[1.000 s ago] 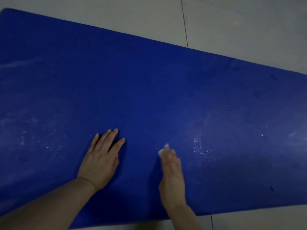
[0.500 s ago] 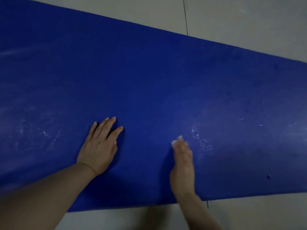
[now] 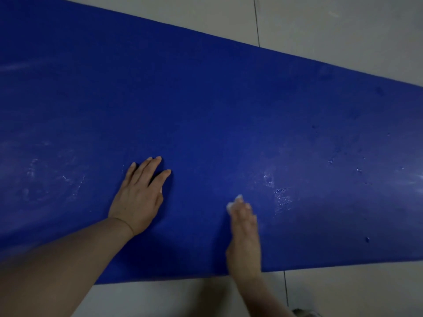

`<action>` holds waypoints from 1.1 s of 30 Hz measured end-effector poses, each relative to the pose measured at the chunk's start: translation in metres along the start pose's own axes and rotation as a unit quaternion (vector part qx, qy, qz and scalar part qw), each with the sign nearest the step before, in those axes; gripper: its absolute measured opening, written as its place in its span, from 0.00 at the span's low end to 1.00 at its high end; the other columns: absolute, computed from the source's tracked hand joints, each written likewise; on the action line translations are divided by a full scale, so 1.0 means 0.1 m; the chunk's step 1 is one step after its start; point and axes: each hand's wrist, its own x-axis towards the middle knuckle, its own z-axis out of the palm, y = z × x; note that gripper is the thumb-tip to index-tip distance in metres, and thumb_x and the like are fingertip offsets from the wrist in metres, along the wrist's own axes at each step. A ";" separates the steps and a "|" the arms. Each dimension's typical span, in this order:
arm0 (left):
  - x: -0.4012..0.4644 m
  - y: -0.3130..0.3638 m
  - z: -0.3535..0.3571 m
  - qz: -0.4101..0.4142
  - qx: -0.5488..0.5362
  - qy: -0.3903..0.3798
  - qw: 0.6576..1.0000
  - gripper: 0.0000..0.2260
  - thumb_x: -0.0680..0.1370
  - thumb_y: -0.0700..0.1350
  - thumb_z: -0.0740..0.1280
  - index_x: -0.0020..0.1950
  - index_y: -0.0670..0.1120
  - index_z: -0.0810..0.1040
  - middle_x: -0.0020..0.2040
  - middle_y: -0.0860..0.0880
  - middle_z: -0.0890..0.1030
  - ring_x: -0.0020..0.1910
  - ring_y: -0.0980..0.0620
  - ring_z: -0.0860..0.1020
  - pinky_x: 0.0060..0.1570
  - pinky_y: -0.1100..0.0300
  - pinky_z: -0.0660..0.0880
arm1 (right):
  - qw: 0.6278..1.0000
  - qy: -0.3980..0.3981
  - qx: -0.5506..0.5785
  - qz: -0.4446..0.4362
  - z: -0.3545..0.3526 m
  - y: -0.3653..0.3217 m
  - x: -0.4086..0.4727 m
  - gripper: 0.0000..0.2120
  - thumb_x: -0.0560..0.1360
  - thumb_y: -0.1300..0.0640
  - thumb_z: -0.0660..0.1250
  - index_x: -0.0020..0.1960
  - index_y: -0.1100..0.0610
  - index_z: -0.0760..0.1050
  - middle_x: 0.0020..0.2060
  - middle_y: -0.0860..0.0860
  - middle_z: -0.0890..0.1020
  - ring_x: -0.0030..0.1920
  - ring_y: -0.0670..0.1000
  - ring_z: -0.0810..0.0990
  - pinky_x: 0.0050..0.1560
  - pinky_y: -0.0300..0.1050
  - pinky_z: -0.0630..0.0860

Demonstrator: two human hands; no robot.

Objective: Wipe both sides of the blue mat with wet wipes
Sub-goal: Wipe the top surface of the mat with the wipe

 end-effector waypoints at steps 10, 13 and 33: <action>-0.04 0.08 0.00 -0.021 -0.012 0.033 0.999 0.21 0.71 0.34 0.69 0.65 0.39 0.75 0.70 0.37 0.70 0.69 0.39 0.66 0.73 0.47 0.52 | 0.999 0.003 0.018 -0.047 0.22 -0.52 -0.17 0.37 0.65 0.70 0.48 0.75 0.59 0.56 0.75 0.55 0.59 0.76 0.52 0.54 0.72 0.48 0.53; -0.20 0.22 0.04 -0.024 -0.025 0.045 0.998 0.18 0.76 0.39 0.58 0.65 0.40 0.74 0.70 0.37 0.69 0.70 0.40 0.65 0.73 0.51 0.47 | 0.995 -0.009 0.020 -0.100 0.18 -0.51 -0.24 0.37 0.66 0.69 0.50 0.74 0.55 0.58 0.75 0.52 0.61 0.76 0.50 0.54 0.73 0.48 0.53; -0.26 0.26 0.10 -0.037 -0.023 0.012 0.999 0.22 0.77 0.44 0.51 0.67 0.40 0.72 0.71 0.38 0.67 0.71 0.41 0.63 0.74 0.52 0.46 | 0.975 0.056 0.052 0.209 -0.18 0.50 -0.07 0.41 0.70 0.80 0.55 0.76 0.52 0.54 0.76 0.46 0.54 0.75 0.42 0.45 0.76 0.51 0.51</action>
